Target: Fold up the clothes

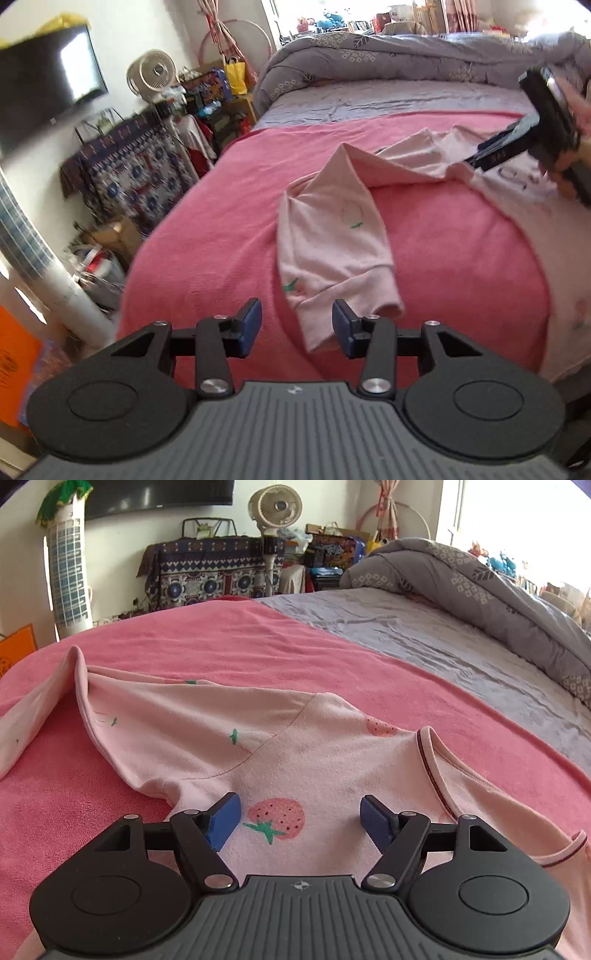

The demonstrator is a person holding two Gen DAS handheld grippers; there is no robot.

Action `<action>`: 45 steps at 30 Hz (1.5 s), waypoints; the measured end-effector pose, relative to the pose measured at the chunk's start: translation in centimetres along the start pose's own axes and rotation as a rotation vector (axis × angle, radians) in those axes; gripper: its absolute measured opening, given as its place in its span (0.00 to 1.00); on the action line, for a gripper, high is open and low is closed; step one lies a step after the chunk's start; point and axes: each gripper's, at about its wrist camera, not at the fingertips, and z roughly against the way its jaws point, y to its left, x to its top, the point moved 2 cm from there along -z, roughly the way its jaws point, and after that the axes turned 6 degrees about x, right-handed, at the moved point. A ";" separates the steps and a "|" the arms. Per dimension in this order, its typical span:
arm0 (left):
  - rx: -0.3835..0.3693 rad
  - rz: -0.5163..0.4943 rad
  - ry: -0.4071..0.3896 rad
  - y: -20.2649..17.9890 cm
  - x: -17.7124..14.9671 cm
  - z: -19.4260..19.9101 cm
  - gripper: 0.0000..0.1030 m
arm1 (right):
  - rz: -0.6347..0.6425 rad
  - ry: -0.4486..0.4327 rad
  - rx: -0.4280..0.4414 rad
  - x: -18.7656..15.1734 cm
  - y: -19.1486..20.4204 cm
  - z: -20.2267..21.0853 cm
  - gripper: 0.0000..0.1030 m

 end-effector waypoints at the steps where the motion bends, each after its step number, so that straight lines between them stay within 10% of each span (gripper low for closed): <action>1: 0.041 -0.043 0.000 -0.6 -0.5 0.0 0.52 | -0.018 -0.003 0.004 -0.1 -0.3 0.0 0.72; 13: 0.104 0.022 -0.002 -1.1 -2.0 -3.1 0.51 | -0.071 -0.022 -0.014 -0.8 -1.1 -0.4 0.82; 18: 0.341 0.205 -0.092 0.7 -2.4 -3.8 0.21 | -0.070 -0.025 -0.020 -0.8 -1.0 -0.5 0.83; 19: 0.391 0.238 -0.101 1.1 -2.5 -4.0 0.01 | -0.068 -0.025 -0.022 -0.8 -0.9 -0.5 0.83; 24: 0.576 0.374 -0.143 5.4 -2.6 -3.5 0.00 | -0.071 -0.024 -0.022 -0.8 -1.0 -0.5 0.84; 32: 0.109 0.372 -0.109 4.8 -5.0 -1.1 0.08 | -0.083 -0.023 -0.020 -0.9 -1.1 -0.6 0.87; 34: -0.005 0.400 -0.085 3.8 -5.5 -0.8 0.45 | -0.083 -0.023 -0.021 -0.8 -1.1 -0.7 0.87; 40: -0.051 0.777 -0.020 5.0 -7.8 -1.5 0.51 | -0.088 -0.023 -0.022 -0.9 -1.2 -0.7 0.88; 45: -0.242 0.971 0.009 5.9 -9.8 -1.7 0.50 | -0.099 -0.026 -0.017 -1.1 -1.4 -0.7 0.90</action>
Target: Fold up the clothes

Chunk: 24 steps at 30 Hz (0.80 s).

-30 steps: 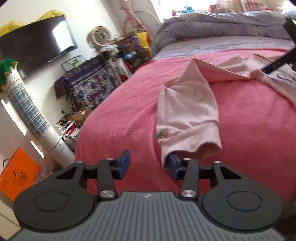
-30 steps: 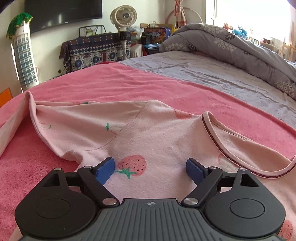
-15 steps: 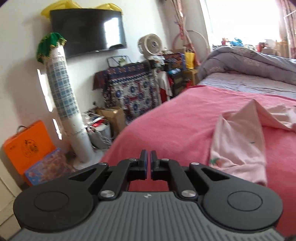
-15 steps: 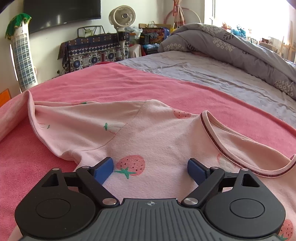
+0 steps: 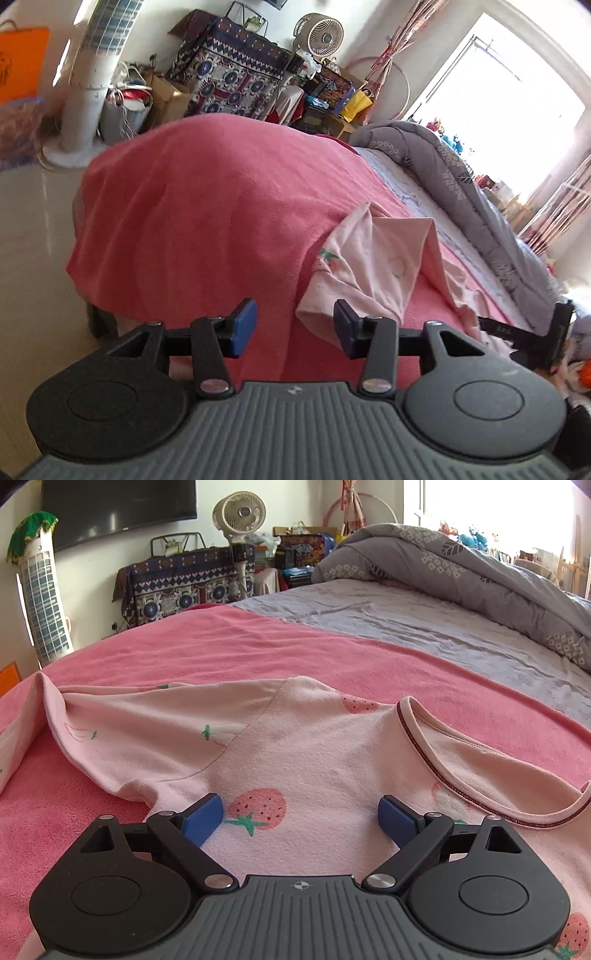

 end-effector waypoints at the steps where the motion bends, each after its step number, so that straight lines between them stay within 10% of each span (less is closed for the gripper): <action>1: -0.026 0.020 0.015 0.1 -0.1 -0.1 0.50 | 0.000 0.000 0.000 0.0 0.0 0.0 0.90; 10: -0.139 0.202 0.077 0.8 0.0 -2.8 0.48 | -0.003 0.000 0.003 0.0 -0.1 0.0 0.91; 24: -0.206 0.352 -0.071 1.5 2.5 -2.9 0.07 | -0.007 -0.001 0.003 -0.1 0.0 -0.1 0.92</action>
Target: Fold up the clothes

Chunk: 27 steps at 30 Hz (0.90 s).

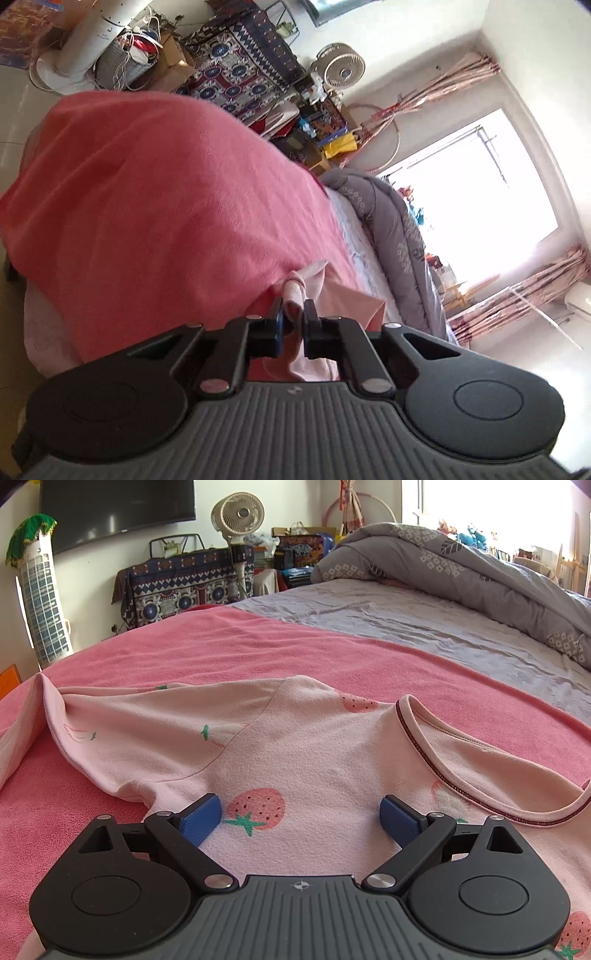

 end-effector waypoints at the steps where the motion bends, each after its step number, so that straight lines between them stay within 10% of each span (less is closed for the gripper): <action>1: -0.010 0.007 -0.022 -0.2 0.8 0.1 0.07 | -0.001 0.000 0.000 0.0 0.0 0.0 0.92; 8: 0.009 -0.038 -0.240 -2.2 7.8 2.2 0.06 | -0.004 0.001 0.002 0.0 -0.1 0.0 0.93; 12: 0.147 -0.139 -0.344 -2.4 11.2 1.6 0.07 | -0.012 0.008 0.005 0.0 -0.2 -0.2 0.98; 18: 0.200 -0.409 -0.216 -4.5 9.1 -1.1 0.06 | -0.006 0.002 0.005 0.1 -0.3 0.0 0.98; 23: 0.128 -0.706 -0.150 -10.2 3.9 -3.0 0.07 | -0.023 -0.057 0.065 2.1 -0.6 1.6 0.65; 27: 0.100 -0.817 -0.085 -13.2 2.3 -7.4 0.07 | -0.036 -0.107 0.078 5.6 -1.3 1.5 0.63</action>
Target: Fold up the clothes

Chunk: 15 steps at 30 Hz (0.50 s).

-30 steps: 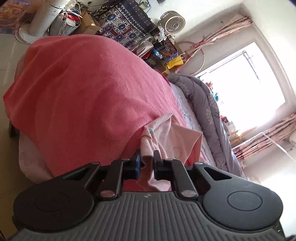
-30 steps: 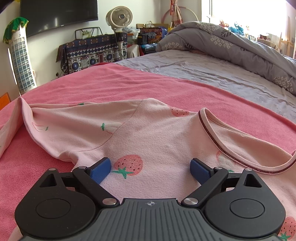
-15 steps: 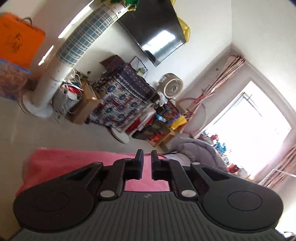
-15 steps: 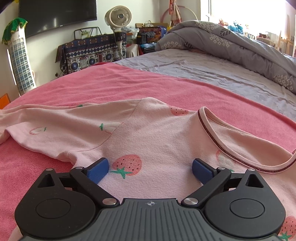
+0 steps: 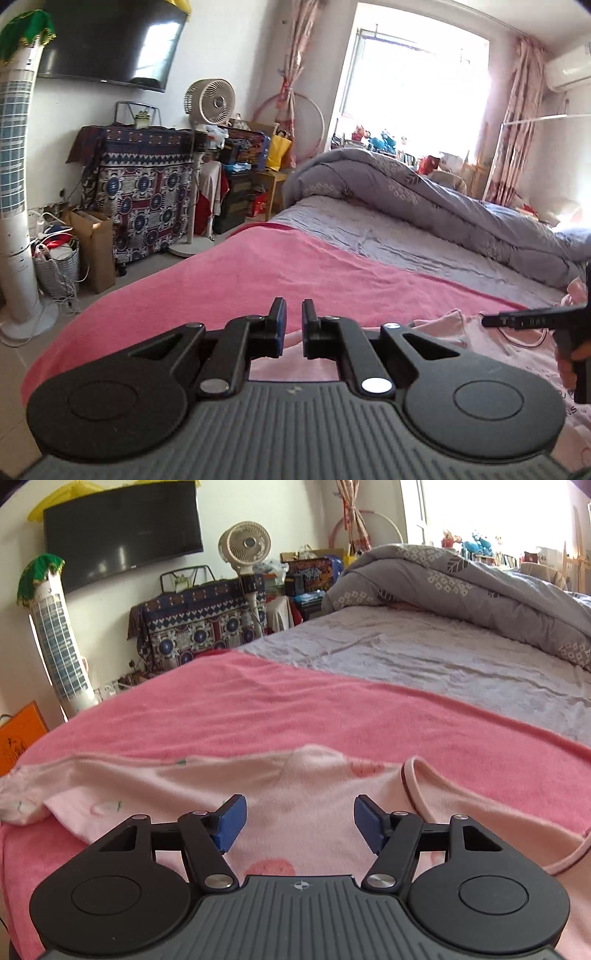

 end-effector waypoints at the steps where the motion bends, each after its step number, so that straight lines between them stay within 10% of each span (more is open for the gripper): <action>1: -0.019 -0.012 0.015 -0.7 0.0 -1.2 0.08 | 0.013 -0.016 -0.013 0.9 0.1 -0.4 0.62; 12: -0.287 0.044 0.253 -8.3 -2.9 -8.3 0.11 | 0.279 0.191 -0.051 -0.9 5.3 -7.3 0.53; 15: -0.383 0.050 0.279 -11.5 -4.2 -9.5 0.30 | 0.250 0.242 -0.018 -1.2 4.9 -6.1 0.53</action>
